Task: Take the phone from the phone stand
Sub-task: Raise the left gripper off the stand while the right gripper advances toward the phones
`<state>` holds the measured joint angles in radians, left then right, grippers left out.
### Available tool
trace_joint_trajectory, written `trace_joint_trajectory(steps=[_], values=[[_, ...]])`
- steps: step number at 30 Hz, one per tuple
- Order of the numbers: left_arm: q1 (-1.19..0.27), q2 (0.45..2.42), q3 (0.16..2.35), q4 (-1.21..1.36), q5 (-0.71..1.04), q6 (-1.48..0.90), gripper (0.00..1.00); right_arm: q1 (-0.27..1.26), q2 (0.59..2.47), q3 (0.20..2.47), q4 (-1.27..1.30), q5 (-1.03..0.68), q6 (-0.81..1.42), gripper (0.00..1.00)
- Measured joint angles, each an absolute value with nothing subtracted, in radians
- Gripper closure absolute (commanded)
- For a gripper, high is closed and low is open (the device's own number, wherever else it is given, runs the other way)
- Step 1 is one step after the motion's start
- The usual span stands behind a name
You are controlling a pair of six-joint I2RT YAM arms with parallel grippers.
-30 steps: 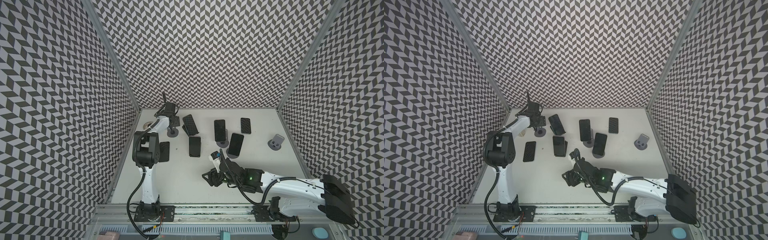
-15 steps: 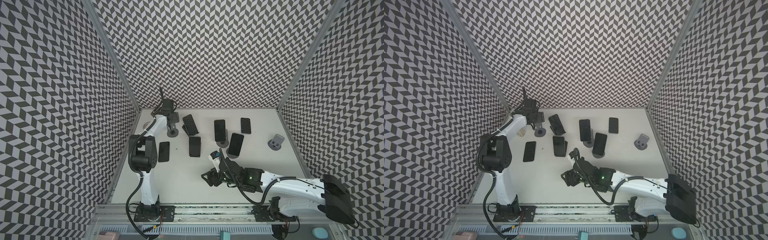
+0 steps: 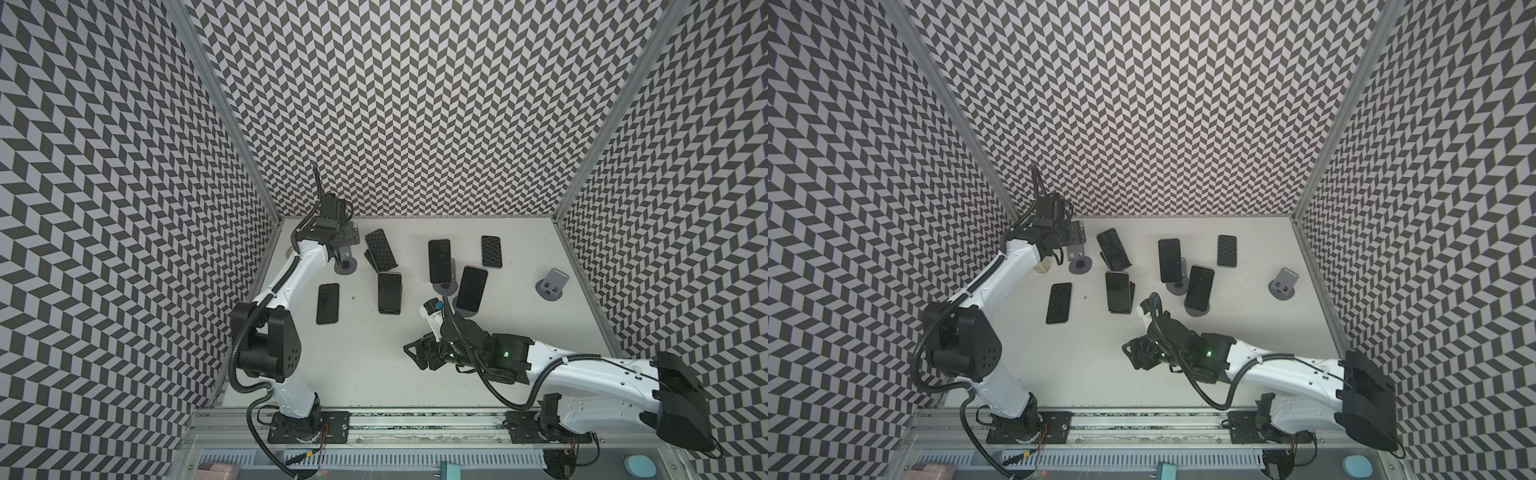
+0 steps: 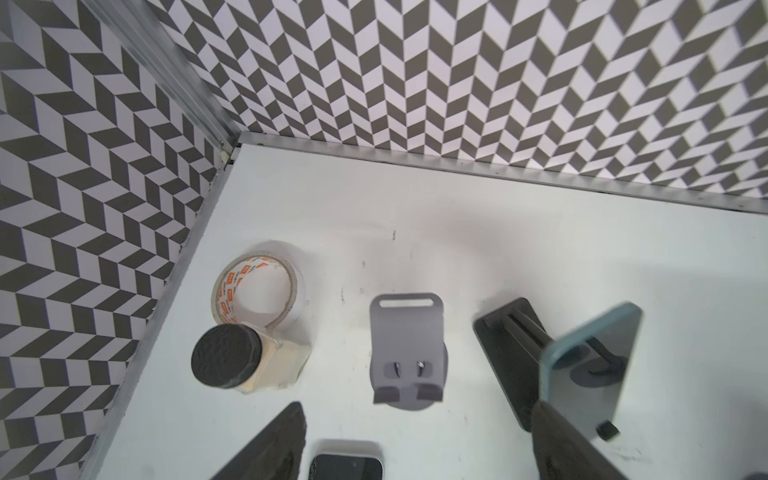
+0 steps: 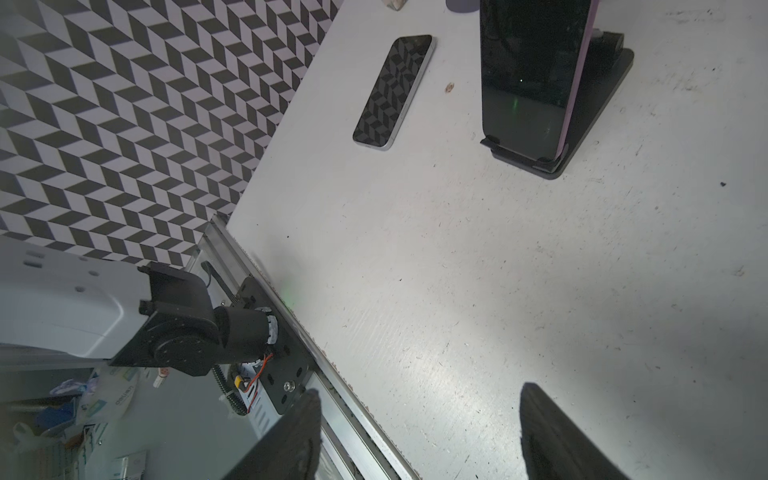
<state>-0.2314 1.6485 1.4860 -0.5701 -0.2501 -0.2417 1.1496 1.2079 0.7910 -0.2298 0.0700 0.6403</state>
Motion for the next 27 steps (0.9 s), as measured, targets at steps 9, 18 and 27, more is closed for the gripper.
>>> trace_joint_trajectory(steps=[9,18,27], values=[[-0.379,1.386,1.340,-0.579,-0.258,-0.300,0.14,1.150,1.100,0.810,-0.303,0.114,0.685,0.28],[-0.482,1.234,1.258,-0.621,-0.266,-0.358,0.15,1.150,0.957,0.783,-0.346,0.132,0.746,0.29],[-0.693,1.179,1.196,-0.626,-0.239,-0.393,0.15,1.150,0.897,0.780,-0.454,0.165,0.789,0.30]])
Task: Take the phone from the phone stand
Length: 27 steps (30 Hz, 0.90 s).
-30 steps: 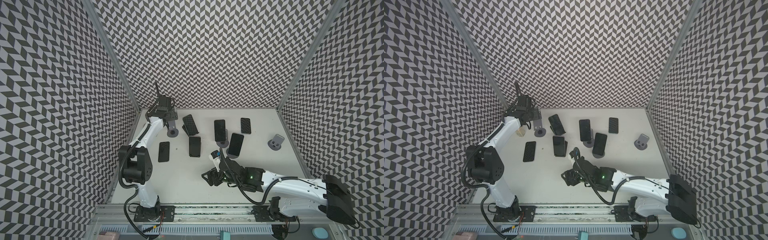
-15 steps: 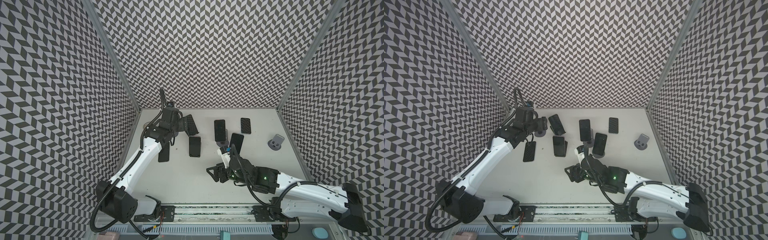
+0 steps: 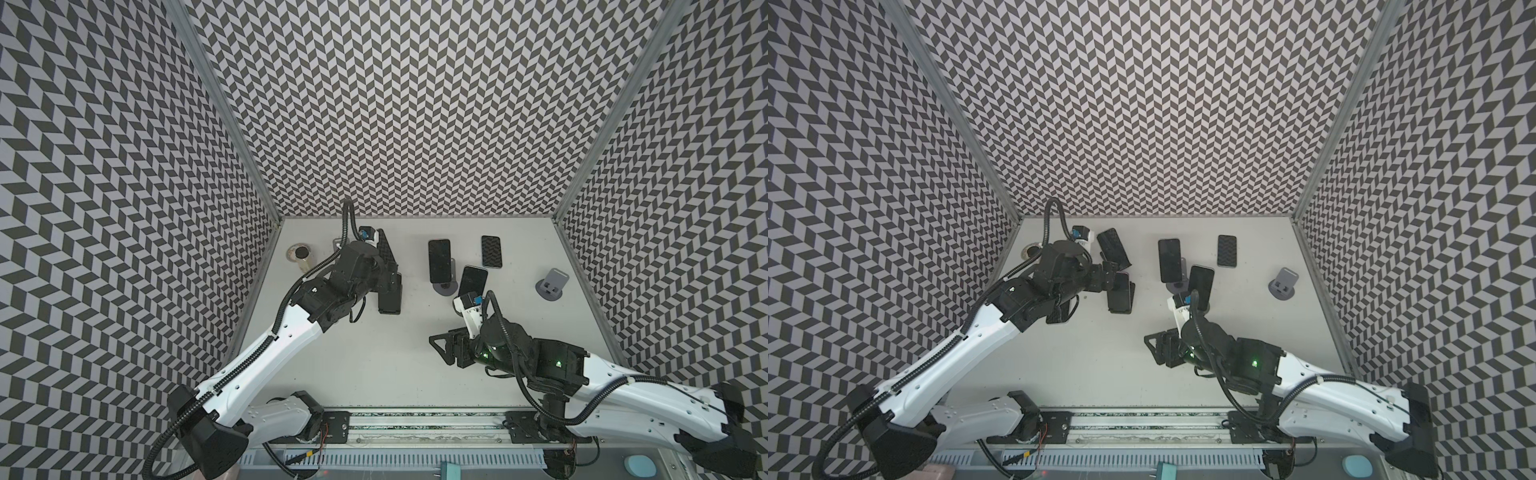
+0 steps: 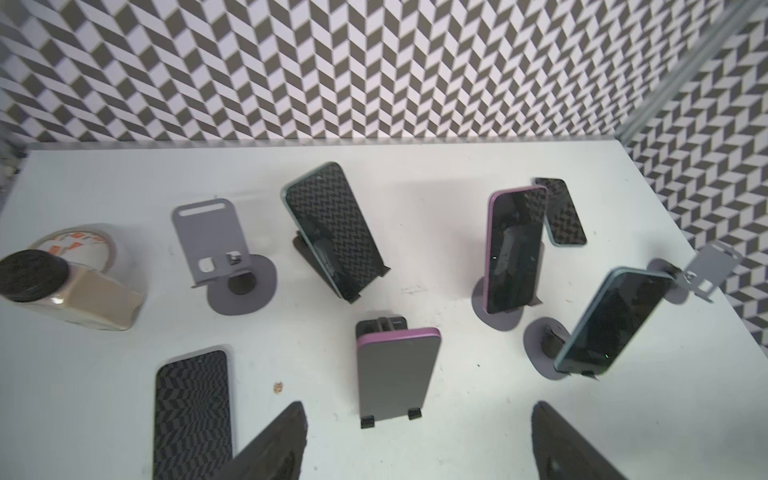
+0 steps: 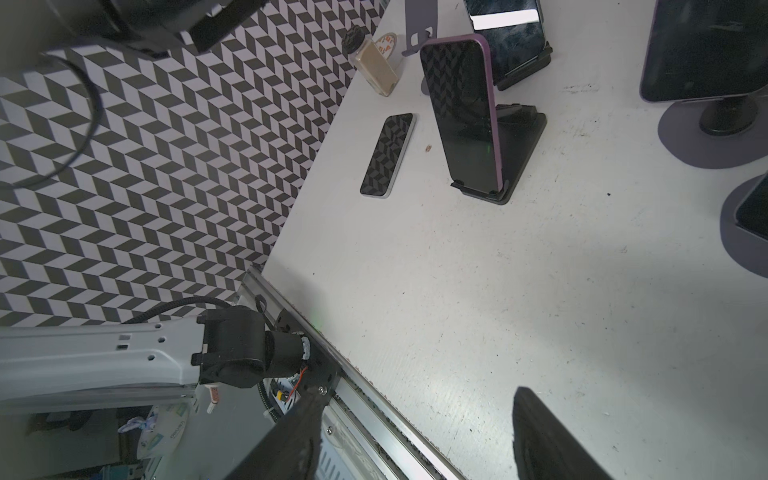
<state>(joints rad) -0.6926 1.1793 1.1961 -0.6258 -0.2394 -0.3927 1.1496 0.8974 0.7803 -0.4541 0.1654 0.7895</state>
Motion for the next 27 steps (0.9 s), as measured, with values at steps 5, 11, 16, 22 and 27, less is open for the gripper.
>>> trace_joint_trajectory(steps=[5,11,16,22,27], values=[[-0.765,1.150,1.145,-0.612,-0.220,-0.394,0.16,1.150,0.863,0.780,-0.506,0.196,0.821,0.30],[-0.779,1.031,1.000,-0.529,-0.151,-0.345,0.17,1.150,0.860,0.780,-0.564,0.222,0.863,0.30],[-0.779,0.904,0.866,-0.426,-0.070,-0.280,0.18,1.150,0.850,0.780,-0.576,0.258,0.903,0.31],[-0.779,0.799,0.769,-0.330,0.038,-0.176,0.18,1.150,0.850,0.780,-0.554,0.311,0.940,0.31],[-0.779,0.724,0.708,-0.262,0.087,-0.096,0.17,1.150,0.883,0.807,-0.555,0.364,0.946,0.31]])
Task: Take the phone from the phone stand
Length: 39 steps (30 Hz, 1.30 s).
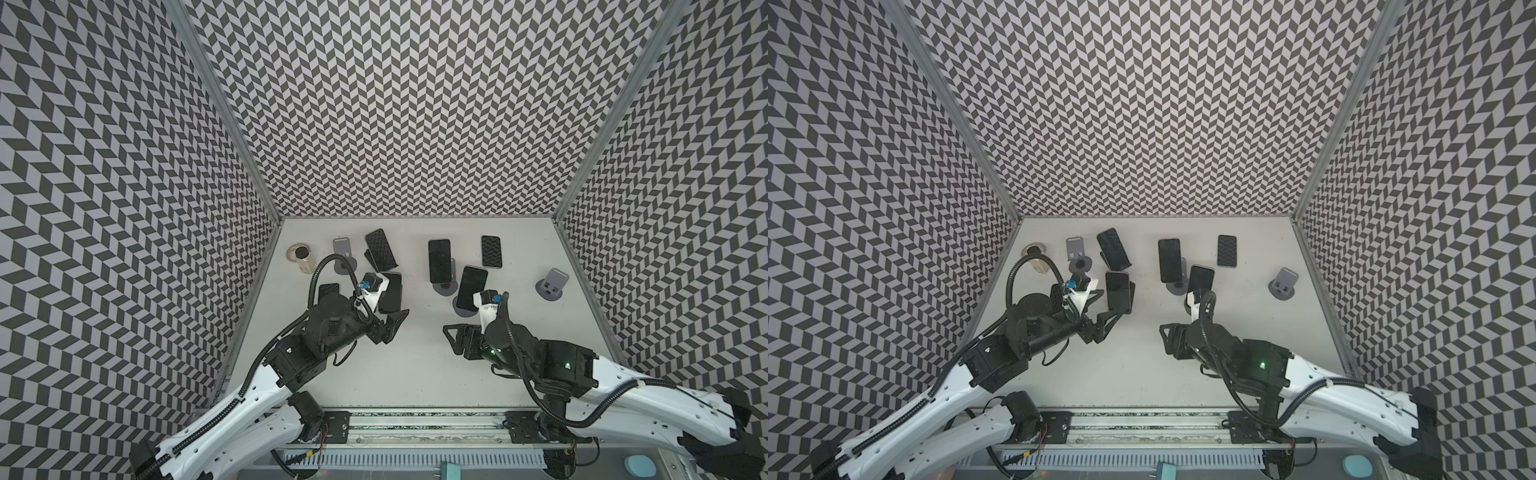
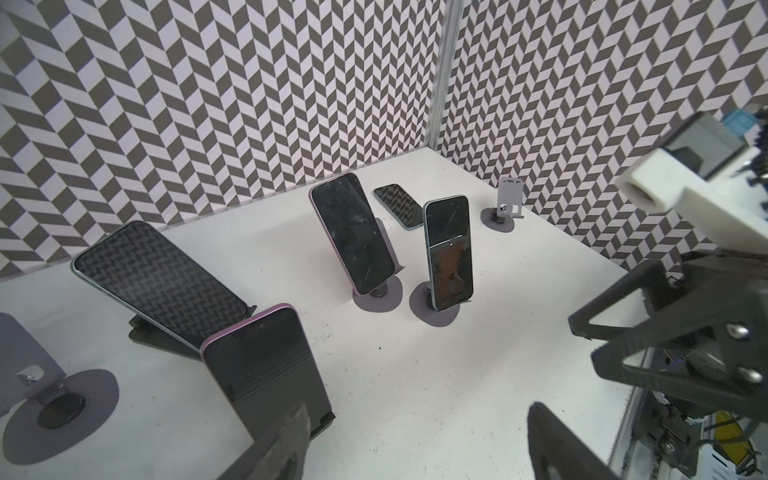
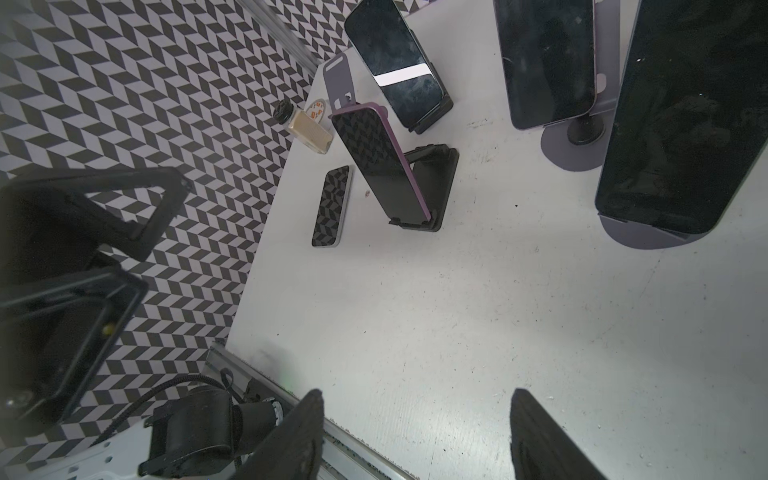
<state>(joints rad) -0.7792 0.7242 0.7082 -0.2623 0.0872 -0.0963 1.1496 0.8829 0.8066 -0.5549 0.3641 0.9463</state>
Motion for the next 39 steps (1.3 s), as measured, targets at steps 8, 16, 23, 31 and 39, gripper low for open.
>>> trace_joint_trajectory(steps=[8,16,23,31,39], values=[[-0.771,0.658,0.625,-0.183,0.142,-0.030,0.17,1.150,0.929,0.915,-0.601,0.444,0.928,0.31],[-0.760,0.646,0.615,-0.159,0.175,-0.020,0.17,1.149,0.920,0.928,-0.636,0.560,0.874,0.31],[-0.760,0.653,0.615,-0.156,0.179,-0.020,0.17,1.120,0.907,1.000,-0.654,0.658,0.785,0.21],[-0.760,0.735,0.632,-0.150,0.200,-0.018,0.18,1.037,0.904,1.020,-0.649,0.677,0.685,0.01],[-0.759,0.827,0.672,-0.118,0.207,-0.020,0.18,0.923,0.923,1.008,-0.607,0.617,0.597,0.01]])
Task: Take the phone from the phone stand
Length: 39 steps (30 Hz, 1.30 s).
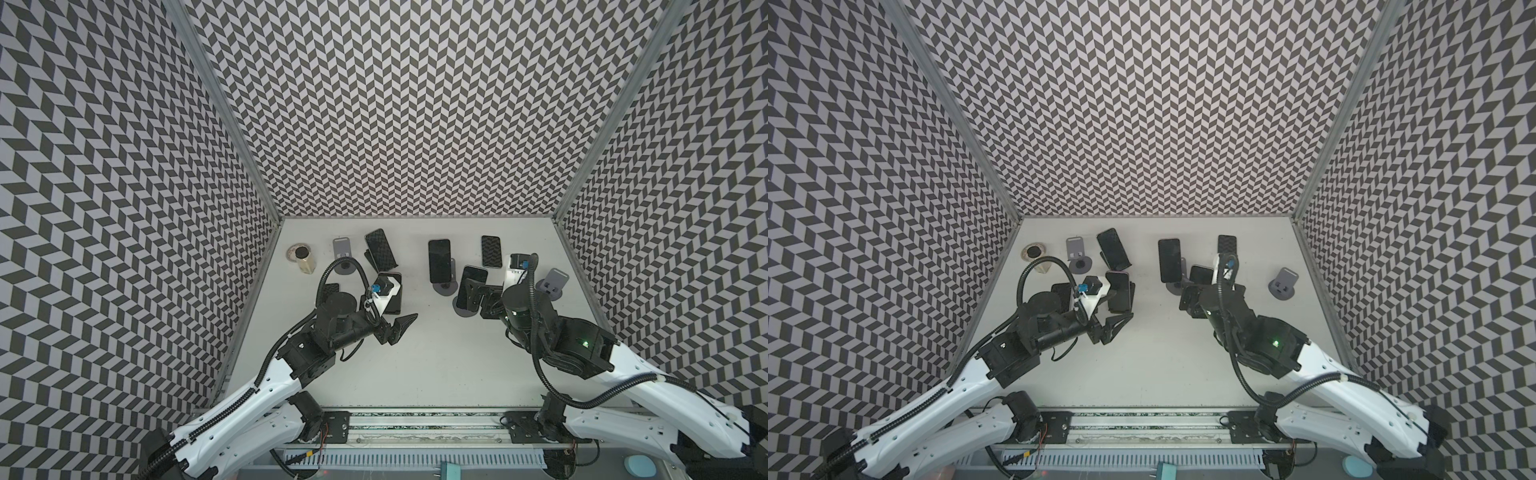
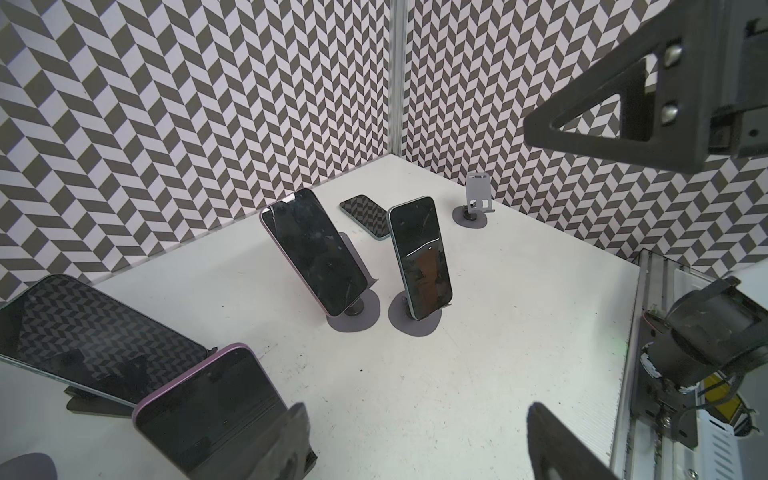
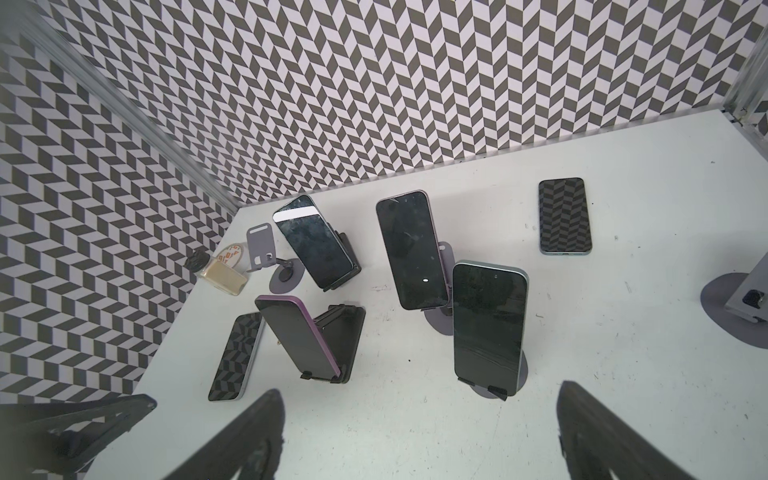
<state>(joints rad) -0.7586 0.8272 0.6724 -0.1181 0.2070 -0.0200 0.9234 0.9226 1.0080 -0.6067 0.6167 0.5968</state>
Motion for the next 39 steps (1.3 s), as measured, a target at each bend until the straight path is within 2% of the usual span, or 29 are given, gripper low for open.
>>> trace_joint_trajectory(steps=[13,21,26,29,34,39], values=[[-0.743,0.954,0.737,-0.080,0.216,0.003,0.12,0.817,0.999,0.997,-0.567,0.526,0.533,0.01],[-0.593,1.023,0.740,-0.016,0.306,-0.022,0.09,0.801,0.985,0.967,-0.558,0.537,0.550,0.01],[-0.574,1.052,0.770,0.005,0.321,-0.032,0.07,0.789,0.973,0.965,-0.554,0.549,0.569,0.00],[-0.574,1.061,0.786,0.031,0.328,-0.029,0.06,0.787,0.969,0.961,-0.549,0.549,0.568,0.08],[-0.574,1.085,0.786,0.083,0.327,0.011,0.05,0.772,0.967,0.939,-0.540,0.547,0.573,0.17],[-0.574,1.098,0.751,0.157,0.332,0.091,0.03,0.756,0.984,0.930,-0.535,0.546,0.588,0.18]])
